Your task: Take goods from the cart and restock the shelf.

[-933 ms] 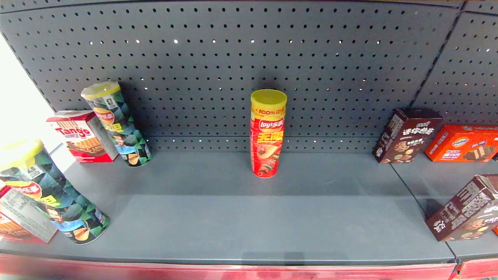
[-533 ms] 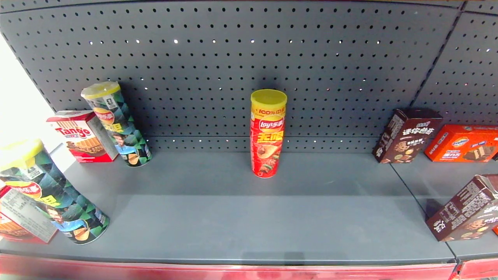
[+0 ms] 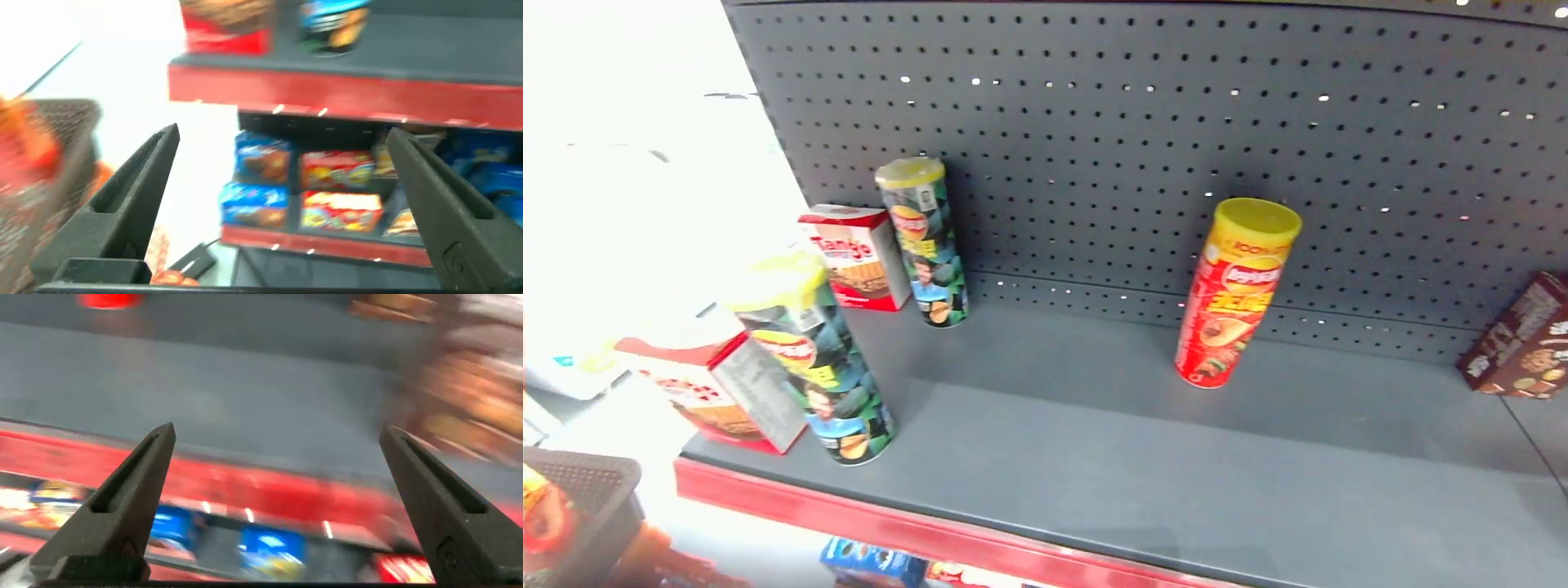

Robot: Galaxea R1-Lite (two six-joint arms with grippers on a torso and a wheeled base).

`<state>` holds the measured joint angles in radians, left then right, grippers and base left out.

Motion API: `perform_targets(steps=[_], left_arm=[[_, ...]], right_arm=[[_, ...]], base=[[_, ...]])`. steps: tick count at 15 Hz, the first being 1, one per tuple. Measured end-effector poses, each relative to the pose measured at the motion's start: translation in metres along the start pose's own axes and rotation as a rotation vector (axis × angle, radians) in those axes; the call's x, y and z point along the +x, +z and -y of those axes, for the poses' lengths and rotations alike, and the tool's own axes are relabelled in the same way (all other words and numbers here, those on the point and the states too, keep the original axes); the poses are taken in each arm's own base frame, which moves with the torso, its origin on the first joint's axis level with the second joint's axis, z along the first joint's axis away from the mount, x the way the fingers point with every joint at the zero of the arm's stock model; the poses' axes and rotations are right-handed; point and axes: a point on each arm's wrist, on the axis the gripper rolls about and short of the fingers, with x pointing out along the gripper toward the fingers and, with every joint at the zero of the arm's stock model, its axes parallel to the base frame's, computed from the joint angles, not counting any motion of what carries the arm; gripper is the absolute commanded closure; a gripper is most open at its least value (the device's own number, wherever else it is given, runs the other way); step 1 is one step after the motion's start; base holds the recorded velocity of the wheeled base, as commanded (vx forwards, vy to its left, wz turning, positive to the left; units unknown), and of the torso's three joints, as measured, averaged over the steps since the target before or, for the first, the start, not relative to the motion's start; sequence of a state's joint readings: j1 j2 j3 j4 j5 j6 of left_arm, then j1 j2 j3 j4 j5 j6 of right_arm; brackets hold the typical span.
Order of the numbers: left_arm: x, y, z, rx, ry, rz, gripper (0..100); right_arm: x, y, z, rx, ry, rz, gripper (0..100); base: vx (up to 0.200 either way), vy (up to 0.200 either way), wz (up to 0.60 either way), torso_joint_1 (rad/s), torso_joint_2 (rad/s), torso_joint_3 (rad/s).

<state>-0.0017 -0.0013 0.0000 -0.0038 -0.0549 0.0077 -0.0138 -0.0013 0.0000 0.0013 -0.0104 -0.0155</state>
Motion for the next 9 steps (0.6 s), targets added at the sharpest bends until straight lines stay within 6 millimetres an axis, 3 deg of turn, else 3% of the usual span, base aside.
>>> perform_targets(steps=[5, 9], left_arm=[[0.0, 0.0, 0.0, 0.0, 0.0, 0.0, 0], [0.0, 0.0, 0.0, 0.0, 0.0, 0.0, 0]], right_arm=[[0.0, 0.0, 0.0, 0.001, 0.0, 0.0, 0], [0.0, 0.0, 0.0, 0.004, 0.0, 0.0, 0]], base=[[0.0, 0.0, 0.6, 0.001, 0.0, 0.001], [0.0, 0.0, 0.0, 0.0, 0.0, 0.0]])
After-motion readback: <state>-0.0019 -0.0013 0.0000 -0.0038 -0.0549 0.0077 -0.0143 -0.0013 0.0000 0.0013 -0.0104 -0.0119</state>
